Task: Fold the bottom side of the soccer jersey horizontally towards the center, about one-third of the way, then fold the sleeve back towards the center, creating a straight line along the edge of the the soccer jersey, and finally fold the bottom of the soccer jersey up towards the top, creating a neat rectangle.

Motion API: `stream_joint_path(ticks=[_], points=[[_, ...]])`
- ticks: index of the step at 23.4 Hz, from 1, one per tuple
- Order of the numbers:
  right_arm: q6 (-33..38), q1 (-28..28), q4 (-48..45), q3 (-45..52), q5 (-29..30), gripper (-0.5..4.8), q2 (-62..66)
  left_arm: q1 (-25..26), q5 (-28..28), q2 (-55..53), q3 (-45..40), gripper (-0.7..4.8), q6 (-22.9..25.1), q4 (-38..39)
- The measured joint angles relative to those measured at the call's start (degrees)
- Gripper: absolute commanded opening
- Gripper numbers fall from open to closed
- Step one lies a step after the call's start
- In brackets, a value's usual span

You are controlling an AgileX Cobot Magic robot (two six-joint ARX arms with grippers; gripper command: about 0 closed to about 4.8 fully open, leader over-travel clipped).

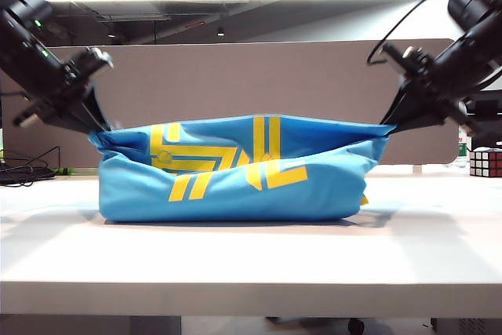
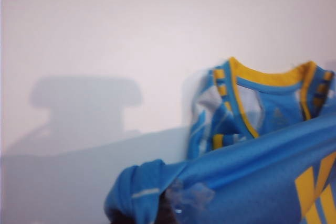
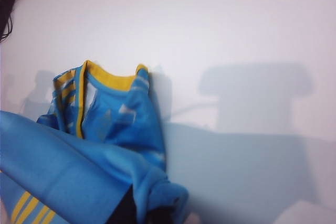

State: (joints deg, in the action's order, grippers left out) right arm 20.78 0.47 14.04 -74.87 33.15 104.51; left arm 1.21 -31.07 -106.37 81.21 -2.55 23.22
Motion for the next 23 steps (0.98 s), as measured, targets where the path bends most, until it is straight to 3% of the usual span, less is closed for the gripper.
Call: stream_joint_path(ticks=[2,3,5,7,9,12,15,16,17,18,20,22,23], points=[[0.00,0.04,-0.79,-5.62,0.04,0.00,5.57,-0.04,0.02,-4.11,3.54,0.14,0.02,-2.54],[0.00,-0.02,-1.64,-6.84,0.04,0.13,7.06,-0.20,0.07,-4.92,4.31,0.67,0.02,-3.61],[0.00,-0.24,-4.15,-8.48,0.07,1.44,9.75,-0.50,0.26,-6.29,5.31,2.34,-0.35,-8.59],[0.09,-0.28,-8.37,-9.20,0.00,2.51,11.74,-0.52,1.29,-6.58,5.31,3.42,-0.68,-13.70],[0.85,-0.72,-12.81,-9.92,-0.13,2.57,13.03,-0.46,3.69,-6.56,5.31,3.77,-0.83,-19.37],[2.32,-2.40,-16.41,-12.09,0.39,2.57,12.87,-0.02,4.39,-6.40,6.71,3.76,-1.64,-25.81],[5.64,-4.74,-16.24,-13.25,8.90,2.23,11.32,1.16,0.92,-4.17,7.39,3.44,-4.55,-24.63],[6.23,-5.03,-15.87,-13.20,10.36,2.03,10.75,1.29,-0.09,-3.50,7.37,2.93,-4.85,-23.71],[6.64,-5.20,-14.99,-13.03,11.41,1.50,9.79,1.29,-0.96,-2.60,7.37,1.80,-4.94,-22.53],[5.68,-5.18,-12.04,-12.41,12.48,1.00,7.08,1.16,-3.10,-0.70,7.34,1.01,-4.07,-20.41],[0.81,-4.92,-7.63,-12.37,12.98,0.58,1.79,1.20,-5.53,2.23,7.30,-0.13,-2.12,-17.70],[-2.71,-4.94,-5.64,-11.96,12.96,0.08,-2.51,1.33,-7.50,5.40,6.51,-0.05,0.24,-15.89],[-6.01,-4.96,-3.23,-10.49,12.90,0.08,-7.26,1.44,-8.26,9.79,5.09,-0.05,1.99,-14.14]])
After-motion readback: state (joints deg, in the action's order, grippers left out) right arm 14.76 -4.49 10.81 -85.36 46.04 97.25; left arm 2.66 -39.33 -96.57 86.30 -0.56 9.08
